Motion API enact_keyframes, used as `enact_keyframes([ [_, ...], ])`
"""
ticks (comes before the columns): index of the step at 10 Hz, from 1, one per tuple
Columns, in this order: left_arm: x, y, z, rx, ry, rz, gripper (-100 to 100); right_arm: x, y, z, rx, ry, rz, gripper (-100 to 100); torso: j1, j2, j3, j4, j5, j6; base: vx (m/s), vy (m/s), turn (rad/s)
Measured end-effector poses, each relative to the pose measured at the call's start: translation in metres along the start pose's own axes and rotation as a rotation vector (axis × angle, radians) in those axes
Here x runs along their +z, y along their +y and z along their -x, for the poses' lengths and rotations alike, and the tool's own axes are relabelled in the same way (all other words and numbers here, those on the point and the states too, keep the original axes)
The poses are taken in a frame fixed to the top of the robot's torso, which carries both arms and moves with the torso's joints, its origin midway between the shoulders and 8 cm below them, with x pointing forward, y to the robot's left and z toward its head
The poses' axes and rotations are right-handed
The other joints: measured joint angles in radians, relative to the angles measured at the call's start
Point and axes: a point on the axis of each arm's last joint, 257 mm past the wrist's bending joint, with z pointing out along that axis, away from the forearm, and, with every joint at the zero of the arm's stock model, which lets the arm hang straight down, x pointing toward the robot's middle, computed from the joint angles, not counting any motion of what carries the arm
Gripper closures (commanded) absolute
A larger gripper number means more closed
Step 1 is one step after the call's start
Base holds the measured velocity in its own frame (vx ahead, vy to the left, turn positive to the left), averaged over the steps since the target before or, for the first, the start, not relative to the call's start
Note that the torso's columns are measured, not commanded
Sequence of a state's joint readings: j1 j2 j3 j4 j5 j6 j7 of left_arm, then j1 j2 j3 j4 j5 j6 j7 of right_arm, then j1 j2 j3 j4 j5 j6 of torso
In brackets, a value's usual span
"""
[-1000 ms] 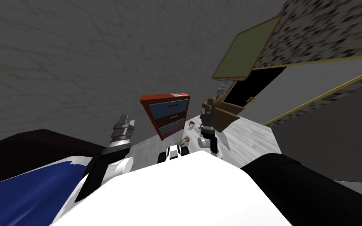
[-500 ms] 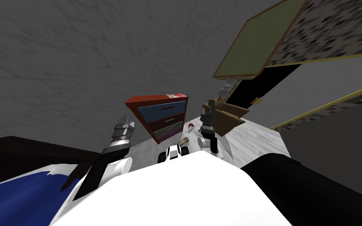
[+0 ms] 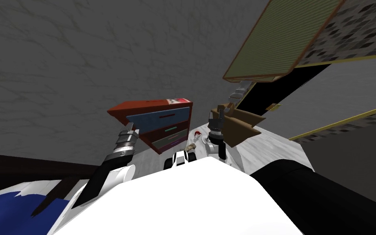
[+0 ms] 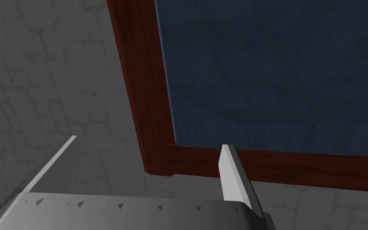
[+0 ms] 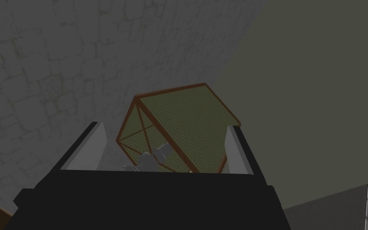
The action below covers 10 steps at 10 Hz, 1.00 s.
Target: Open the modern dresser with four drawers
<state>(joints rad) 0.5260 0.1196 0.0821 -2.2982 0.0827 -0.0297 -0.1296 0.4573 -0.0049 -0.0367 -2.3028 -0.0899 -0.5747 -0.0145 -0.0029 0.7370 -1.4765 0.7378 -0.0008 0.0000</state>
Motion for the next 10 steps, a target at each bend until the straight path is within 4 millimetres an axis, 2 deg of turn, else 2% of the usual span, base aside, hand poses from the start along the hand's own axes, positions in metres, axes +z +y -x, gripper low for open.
enact_keyframes([
  [2, -0.001, 0.011, 0.002, -0.003, -0.003, 0.036, -100, 0.0, 0.0, 0.0, 0.0, 0.0, 0.0, 0, 0.008, 0.003, 0.002, 0.001, 0.002, 0.0, 0.106, -0.147, 0.036],
  [10, -0.006, 0.048, 0.011, -0.012, -0.012, 0.167, -100, 0.0, 0.0, 0.0, 0.0, 0.0, 0.0, 0, 0.004, 0.001, 0.0, 0.0, 0.001, 0.0, 0.111, -0.151, 0.042],
])
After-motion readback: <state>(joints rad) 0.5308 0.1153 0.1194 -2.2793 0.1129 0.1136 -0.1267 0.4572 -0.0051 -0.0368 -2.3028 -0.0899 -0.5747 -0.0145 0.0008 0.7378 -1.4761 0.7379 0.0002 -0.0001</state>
